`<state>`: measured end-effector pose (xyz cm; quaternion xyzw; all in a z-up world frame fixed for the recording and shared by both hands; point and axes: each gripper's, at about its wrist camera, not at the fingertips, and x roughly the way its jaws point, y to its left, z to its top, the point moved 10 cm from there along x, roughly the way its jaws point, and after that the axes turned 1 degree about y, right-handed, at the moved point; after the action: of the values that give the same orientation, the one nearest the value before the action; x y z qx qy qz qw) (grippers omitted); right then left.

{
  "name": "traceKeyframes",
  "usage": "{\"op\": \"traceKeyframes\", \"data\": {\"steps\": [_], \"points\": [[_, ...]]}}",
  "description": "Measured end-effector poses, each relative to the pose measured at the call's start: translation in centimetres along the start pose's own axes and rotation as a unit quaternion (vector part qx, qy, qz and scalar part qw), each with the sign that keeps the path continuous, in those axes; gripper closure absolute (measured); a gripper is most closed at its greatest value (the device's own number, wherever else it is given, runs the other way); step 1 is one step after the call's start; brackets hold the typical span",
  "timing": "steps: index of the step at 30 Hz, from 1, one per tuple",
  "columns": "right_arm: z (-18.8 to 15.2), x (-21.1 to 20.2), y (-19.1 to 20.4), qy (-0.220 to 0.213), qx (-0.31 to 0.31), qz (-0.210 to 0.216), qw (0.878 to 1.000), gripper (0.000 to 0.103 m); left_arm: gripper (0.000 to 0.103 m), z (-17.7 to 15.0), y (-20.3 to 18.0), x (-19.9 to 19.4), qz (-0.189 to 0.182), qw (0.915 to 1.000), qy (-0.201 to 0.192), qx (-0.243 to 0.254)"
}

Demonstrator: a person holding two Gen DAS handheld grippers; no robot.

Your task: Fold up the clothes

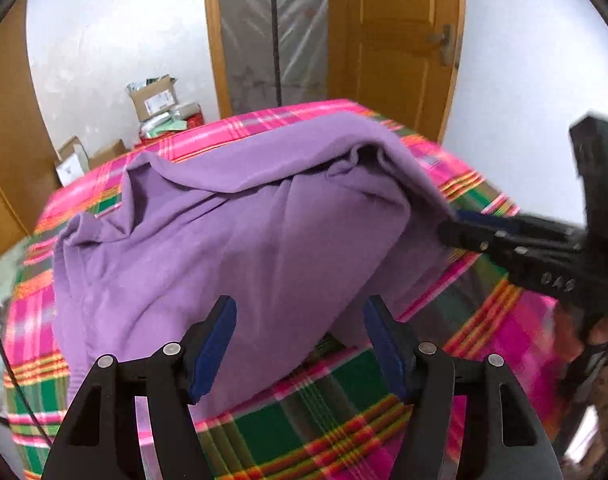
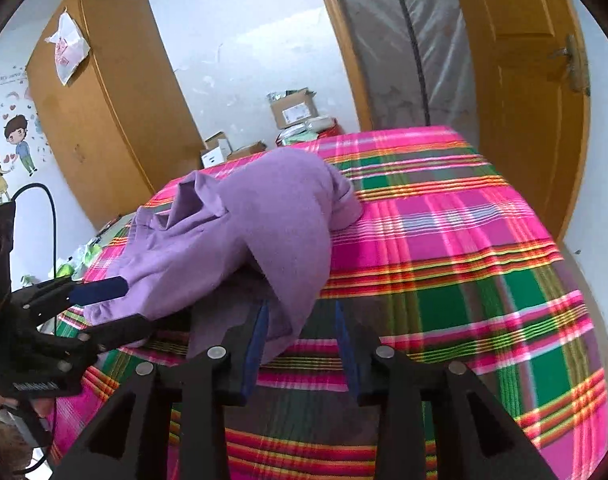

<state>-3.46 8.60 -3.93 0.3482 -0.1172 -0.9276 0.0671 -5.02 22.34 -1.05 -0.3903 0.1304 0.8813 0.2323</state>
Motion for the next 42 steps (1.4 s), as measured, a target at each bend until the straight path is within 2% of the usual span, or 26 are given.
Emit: {"op": "traceKeyframes", "data": {"steps": [5,7,10,13,21,27,28,31,33,36,39,40,41,42], "points": [[0.7,0.4,0.1,-0.004,-0.004,0.008,1.000,0.070,0.035,0.4,-0.2,2.2,0.029,0.9990,0.014,0.031],[1.0,0.4,0.2,-0.007,-0.003,0.012,1.000,0.081,0.035,0.7,-0.2,2.8,0.017,0.9995,0.015,0.023],[1.4,0.5,0.3,-0.011,-0.001,0.018,1.000,0.095,0.065,1.5,0.6,3.0,-0.012,0.9998,0.010,-0.009],[1.9,0.6,0.3,-0.015,0.000,0.024,1.000,0.096,0.089,2.1,1.5,2.9,-0.033,0.9987,0.001,-0.039],[3.5,0.2,1.1,-0.030,-0.002,0.045,0.999,0.096,0.094,3.6,6.7,0.2,-0.039,0.9903,-0.055,-0.122],[4.9,-0.4,2.6,-0.042,-0.008,0.070,0.997,0.096,0.094,3.3,11.1,-1.9,-0.009,0.9814,-0.090,-0.170],[5.1,-0.5,2.8,-0.043,-0.008,0.074,0.996,0.096,0.097,3.2,11.9,-2.1,-0.004,0.9797,-0.092,-0.178],[5.4,-0.6,3.2,-0.044,-0.011,0.079,0.996,0.096,0.097,2.9,14.3,-2.6,0.008,0.9745,-0.098,-0.202],[5.6,-0.6,3.3,-0.044,-0.013,0.080,0.996,0.096,0.097,2.8,14.4,-2.8,0.005,0.9737,-0.102,-0.204],[5.8,-0.6,3.5,-0.045,-0.016,0.080,0.996,0.096,0.093,2.9,12.5,-2.7,-0.001,0.9804,-0.102,-0.168],[5.8,-0.7,3.5,-0.045,-0.016,0.078,0.996,0.096,0.071,3.0,10.5,-2.5,-0.022,0.9853,-0.098,-0.138],[5.8,-0.7,3.4,-0.044,-0.016,0.077,0.996,0.096,0.057,3.1,9.8,-2.4,-0.025,0.9869,-0.097,-0.127],[5.8,-0.7,3.4,-0.043,-0.017,0.076,0.996,0.096,0.048,3.1,9.1,-2.3,-0.028,0.9883,-0.095,-0.115],[5.8,-0.7,3.4,-0.043,-0.017,0.076,0.996,0.096,0.046,3.2,8.3,-2.3,-0.030,0.9898,-0.097,-0.099]]}}
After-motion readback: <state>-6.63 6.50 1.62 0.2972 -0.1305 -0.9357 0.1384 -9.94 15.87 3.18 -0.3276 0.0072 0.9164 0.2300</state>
